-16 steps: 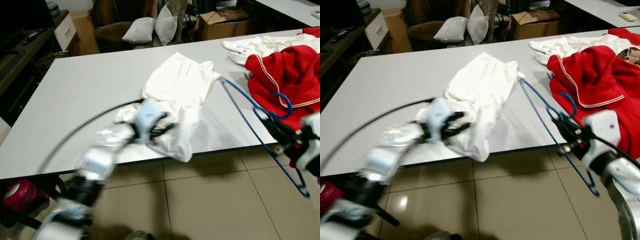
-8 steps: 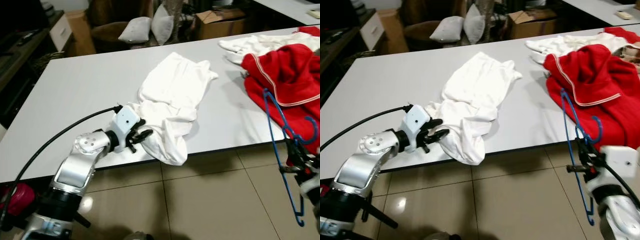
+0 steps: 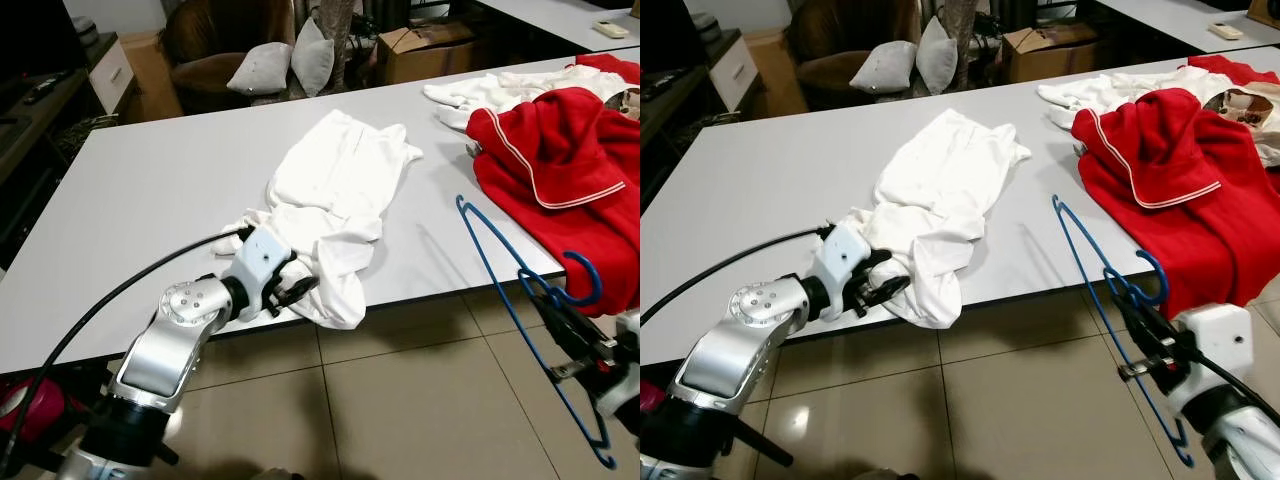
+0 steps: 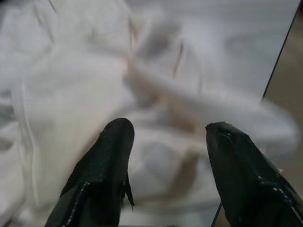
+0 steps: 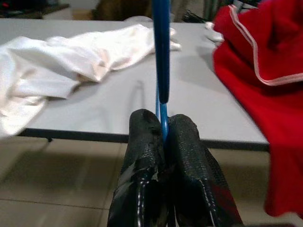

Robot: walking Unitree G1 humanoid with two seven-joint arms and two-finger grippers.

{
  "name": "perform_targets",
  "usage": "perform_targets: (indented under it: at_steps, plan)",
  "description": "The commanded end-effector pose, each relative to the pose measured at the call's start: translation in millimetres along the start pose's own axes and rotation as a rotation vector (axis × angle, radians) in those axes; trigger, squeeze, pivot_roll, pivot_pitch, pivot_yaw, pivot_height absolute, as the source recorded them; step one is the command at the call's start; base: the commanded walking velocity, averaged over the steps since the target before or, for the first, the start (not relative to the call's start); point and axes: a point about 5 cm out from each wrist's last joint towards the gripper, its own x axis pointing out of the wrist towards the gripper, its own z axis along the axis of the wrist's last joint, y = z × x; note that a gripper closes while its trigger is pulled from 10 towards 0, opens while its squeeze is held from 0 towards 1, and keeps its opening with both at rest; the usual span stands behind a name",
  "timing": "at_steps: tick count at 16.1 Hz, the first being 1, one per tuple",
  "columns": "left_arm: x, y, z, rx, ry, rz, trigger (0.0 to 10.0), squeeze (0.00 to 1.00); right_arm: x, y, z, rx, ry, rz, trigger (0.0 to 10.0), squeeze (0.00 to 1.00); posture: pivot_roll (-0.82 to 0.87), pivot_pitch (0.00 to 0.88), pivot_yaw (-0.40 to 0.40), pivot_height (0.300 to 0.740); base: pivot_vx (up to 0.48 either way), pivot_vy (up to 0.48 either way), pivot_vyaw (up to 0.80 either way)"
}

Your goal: Hang hanger

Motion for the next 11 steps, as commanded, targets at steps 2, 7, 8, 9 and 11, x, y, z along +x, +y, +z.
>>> perform_targets:
  at_steps: [2, 7, 8, 9, 11]
  plan:
    - [7.9, -0.2, -1, 0.034, 0.048, -0.054, 10.0, 0.0, 7.9, 11.8, 13, 0.01, -0.048, 0.106, 10.0, 0.0, -0.07, 0.0, 0.114, 0.74, 0.0, 0.0, 0.0]
    - [80.8, -34.7, 18, 0.028, -0.007, -0.143, 10.0, 0.0, 15.9, -1.9, 27, -0.017, -0.102, 0.082, 10.0, 0.0, -0.08, 0.0, 0.109, 0.74, 0.0, 0.0, 0.0]
    - [105.4, -36.1, 54, -0.001, -0.117, -0.061, 10.0, 0.0, 19.4, -10.2, 30, -0.026, -0.111, 0.05, 10.0, 0.0, -0.08, 0.0, 0.11, 0.74, 0.0, 0.0, 0.0]
    - [110.9, -36.5, 65, -0.014, -0.153, -0.037, 10.0, 0.0, 20.6, -12.6, 31, -0.027, -0.114, 0.038, 10.0, 0.0, -0.08, 0.0, 0.11, 0.74, 0.0, 0.0, 0.0]
    - [110.2, -25.1, 95, -0.051, -0.295, -0.017, 10.0, 0.0, 24.3, -10.9, 36, -0.025, -0.127, 0.046, 10.0, 0.0, -0.08, 0.0, 0.123, 0.74, 0.0, 0.0, 0.0]
